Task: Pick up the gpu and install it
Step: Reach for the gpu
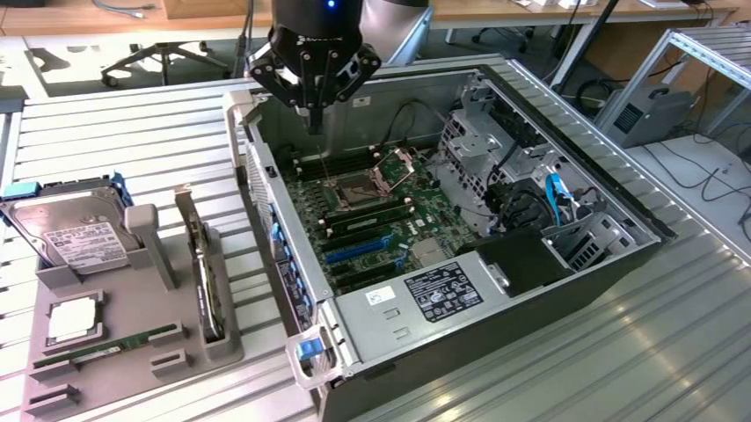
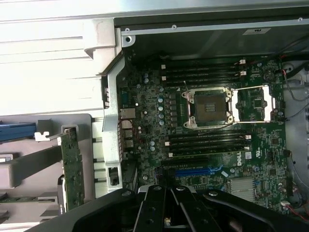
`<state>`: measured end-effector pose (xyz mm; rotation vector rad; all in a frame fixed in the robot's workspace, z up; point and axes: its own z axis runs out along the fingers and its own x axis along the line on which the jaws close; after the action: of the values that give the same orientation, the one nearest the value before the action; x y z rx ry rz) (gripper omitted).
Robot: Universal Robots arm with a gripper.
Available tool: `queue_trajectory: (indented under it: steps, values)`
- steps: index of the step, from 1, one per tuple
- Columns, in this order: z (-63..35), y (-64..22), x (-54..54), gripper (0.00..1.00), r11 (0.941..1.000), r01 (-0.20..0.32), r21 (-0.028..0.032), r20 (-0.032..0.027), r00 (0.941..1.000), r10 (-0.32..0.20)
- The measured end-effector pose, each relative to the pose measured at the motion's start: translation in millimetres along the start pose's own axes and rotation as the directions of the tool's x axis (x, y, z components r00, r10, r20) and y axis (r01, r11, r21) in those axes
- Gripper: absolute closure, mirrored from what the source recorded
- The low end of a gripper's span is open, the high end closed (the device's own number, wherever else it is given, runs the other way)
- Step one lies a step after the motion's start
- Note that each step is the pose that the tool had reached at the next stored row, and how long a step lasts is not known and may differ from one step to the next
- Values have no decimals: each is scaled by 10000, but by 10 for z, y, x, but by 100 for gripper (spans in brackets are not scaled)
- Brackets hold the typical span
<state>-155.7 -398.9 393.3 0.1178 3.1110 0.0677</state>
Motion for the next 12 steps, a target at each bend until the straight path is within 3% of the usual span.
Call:
queue_trajectory:
  steps: [12]
  values:
    - [-1,-2,27,89,10000,0,0,0,10000,0]
